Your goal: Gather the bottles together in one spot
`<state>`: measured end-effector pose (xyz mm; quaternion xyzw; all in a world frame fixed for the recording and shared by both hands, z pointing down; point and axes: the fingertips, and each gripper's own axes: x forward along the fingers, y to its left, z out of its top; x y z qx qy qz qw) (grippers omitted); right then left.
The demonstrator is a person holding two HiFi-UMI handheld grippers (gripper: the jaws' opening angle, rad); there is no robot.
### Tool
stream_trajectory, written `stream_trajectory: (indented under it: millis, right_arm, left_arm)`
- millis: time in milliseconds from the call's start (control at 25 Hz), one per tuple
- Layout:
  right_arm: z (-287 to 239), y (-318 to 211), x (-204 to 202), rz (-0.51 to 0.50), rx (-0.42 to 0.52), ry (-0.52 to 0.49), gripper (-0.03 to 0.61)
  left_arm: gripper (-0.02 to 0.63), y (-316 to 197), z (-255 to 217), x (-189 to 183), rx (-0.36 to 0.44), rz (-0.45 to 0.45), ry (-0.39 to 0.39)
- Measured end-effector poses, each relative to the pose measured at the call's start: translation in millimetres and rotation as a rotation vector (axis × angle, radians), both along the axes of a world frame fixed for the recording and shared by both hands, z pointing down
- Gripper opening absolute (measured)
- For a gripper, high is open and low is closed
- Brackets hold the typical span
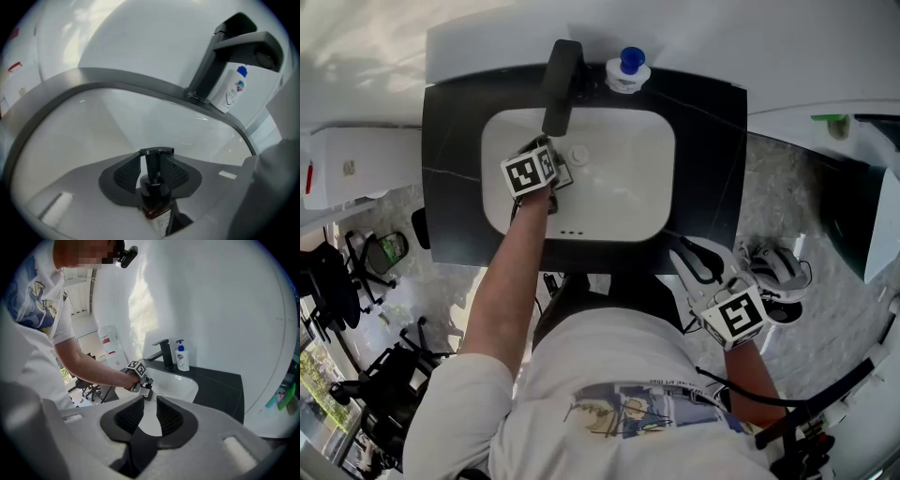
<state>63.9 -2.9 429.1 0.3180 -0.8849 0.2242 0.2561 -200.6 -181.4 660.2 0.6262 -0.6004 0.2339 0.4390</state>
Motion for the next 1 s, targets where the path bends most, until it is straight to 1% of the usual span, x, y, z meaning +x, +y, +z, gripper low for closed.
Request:
stream_trajectory:
  millis: [160,240,320,520,720,1000]
  right_arm:
    - [-1,10,4,0.015,0.008,-0.002,0.083]
    - [-3,15,1,0.019,0.008,-0.005,0.083]
    - [-2,24,-4,0.024,0.006,-0.005,0.083]
    - [0,45,-9,0.043,0.000,0.001,0.083]
    - [-3,55,-8,0.074,0.006,-0.012,0.083]
    - [-6,53,9,0.111,0.028,-0.006,0.083]
  left_arm:
    - [0.124,15,-19,14,0.062,0.043,-0.024]
    - [0.087,21,-28,18,0.098,0.068,-0.046]
    - [0.089,24,-34,22,0.135,0.110,-0.065]
    - [0.091,32,-53,42,0.238,0.213,-0.075]
    - [0.091,36,-85,79,0.342,0.341,-0.074]
    - [0.091,26,-127,137,0.480,0.486,-0.076]
